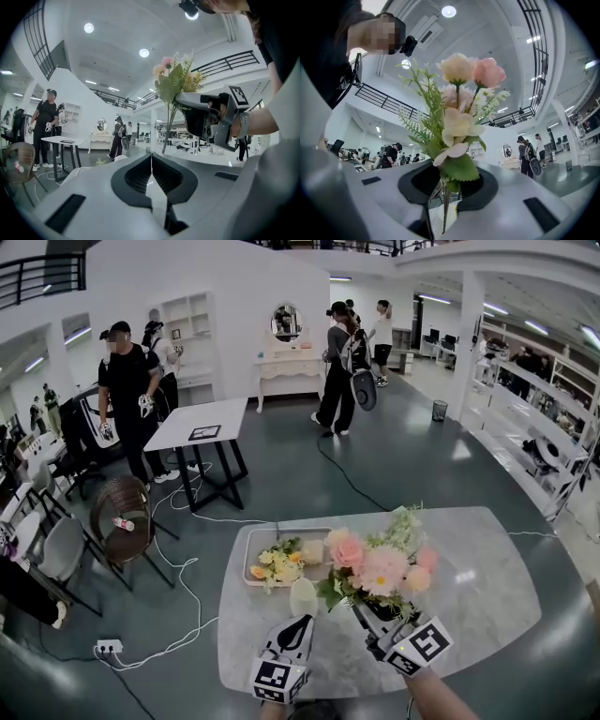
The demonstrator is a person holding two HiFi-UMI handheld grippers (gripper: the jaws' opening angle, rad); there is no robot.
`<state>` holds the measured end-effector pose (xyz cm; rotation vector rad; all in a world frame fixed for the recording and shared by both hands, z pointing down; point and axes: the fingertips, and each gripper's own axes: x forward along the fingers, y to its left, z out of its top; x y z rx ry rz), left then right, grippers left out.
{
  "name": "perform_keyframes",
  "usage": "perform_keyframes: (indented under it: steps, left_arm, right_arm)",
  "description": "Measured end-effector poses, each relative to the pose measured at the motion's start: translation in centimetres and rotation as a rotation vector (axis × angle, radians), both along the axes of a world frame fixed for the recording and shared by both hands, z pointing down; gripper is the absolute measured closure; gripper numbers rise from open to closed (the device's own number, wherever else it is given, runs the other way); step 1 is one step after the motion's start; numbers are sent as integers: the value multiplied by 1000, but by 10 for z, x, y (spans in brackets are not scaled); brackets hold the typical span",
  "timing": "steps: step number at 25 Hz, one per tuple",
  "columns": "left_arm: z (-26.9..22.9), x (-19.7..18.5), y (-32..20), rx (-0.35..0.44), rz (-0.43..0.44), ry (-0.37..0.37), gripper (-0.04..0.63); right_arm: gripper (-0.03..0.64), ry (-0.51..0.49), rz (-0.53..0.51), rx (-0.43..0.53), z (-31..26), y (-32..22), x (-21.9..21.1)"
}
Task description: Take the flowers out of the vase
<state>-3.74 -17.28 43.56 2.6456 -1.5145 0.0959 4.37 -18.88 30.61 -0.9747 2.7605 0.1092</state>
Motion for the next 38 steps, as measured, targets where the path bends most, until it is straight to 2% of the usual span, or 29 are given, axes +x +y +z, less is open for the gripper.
perform_keyframes:
  steps: [11, 24, 38]
  left_arm:
    - [-2, -5, 15, -10, -21, -9, 578]
    - [10, -1, 44, -34, -44, 22, 578]
    - [4, 11, 88, -22, -71, 28, 578]
  right_arm:
    - [506, 44, -37, -59, 37, 19, -2]
    - [506, 54, -69, -106, 66, 44, -4]
    - [506, 62, -84, -110, 70, 89, 10]
